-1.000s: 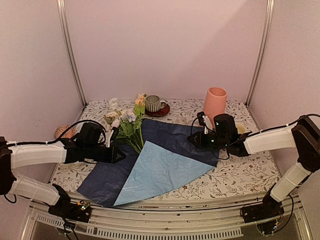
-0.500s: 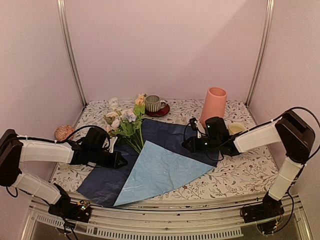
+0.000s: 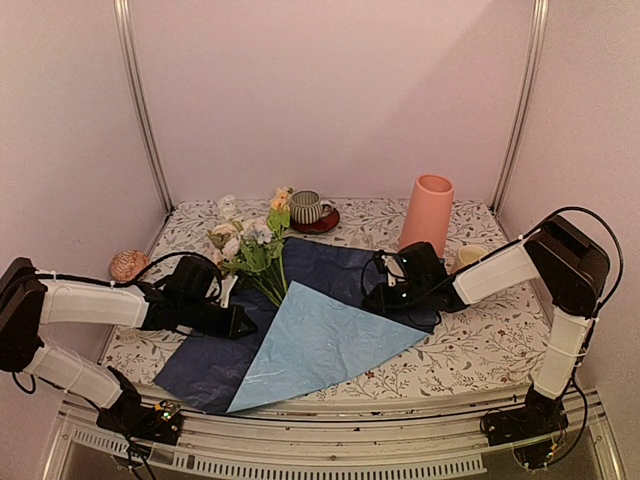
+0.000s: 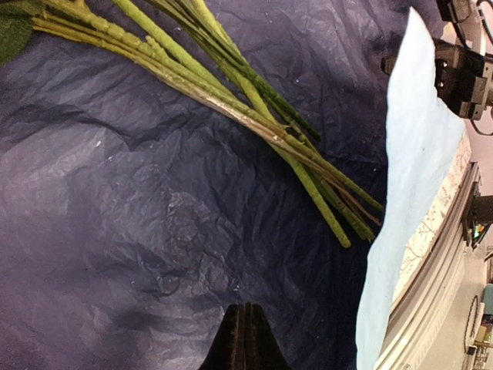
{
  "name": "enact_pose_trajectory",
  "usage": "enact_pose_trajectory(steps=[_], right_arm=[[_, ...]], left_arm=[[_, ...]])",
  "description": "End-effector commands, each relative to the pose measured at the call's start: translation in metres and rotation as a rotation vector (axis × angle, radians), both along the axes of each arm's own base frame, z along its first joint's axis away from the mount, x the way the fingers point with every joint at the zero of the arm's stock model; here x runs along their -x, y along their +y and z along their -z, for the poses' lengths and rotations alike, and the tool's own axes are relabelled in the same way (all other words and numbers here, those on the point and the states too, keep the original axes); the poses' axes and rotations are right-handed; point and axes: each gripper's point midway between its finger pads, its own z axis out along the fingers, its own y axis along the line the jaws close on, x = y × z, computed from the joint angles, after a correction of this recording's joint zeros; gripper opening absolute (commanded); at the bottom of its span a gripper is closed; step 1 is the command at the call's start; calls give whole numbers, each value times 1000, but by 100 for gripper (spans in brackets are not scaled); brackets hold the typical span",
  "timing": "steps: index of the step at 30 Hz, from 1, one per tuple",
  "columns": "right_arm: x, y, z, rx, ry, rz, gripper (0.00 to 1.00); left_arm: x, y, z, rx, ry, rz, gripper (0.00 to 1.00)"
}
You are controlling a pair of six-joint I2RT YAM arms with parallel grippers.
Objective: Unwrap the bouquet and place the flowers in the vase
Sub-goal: Unfold the quarter-folded wrapping paper from the folded wrapping paper.
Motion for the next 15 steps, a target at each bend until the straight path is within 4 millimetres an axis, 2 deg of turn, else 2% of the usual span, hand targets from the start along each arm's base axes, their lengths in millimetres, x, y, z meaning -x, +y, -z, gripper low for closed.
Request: enact_pose_trajectory(steps=[1, 6, 10, 15], right_arm=[[-5, -1, -5, 11, -13, 27, 2], [-6, -3, -6, 16, -19, 35, 2], [-6, 0, -9, 7, -23, 25, 2], [-6, 1, -11, 3, -26, 16, 2]], left_arm=[[7, -4, 11, -11, 9, 38, 3], [11, -9, 16, 8, 24, 53, 3], [28, -39, 6, 139, 38, 165, 2], [54, -74, -8, 203, 50, 343, 2]])
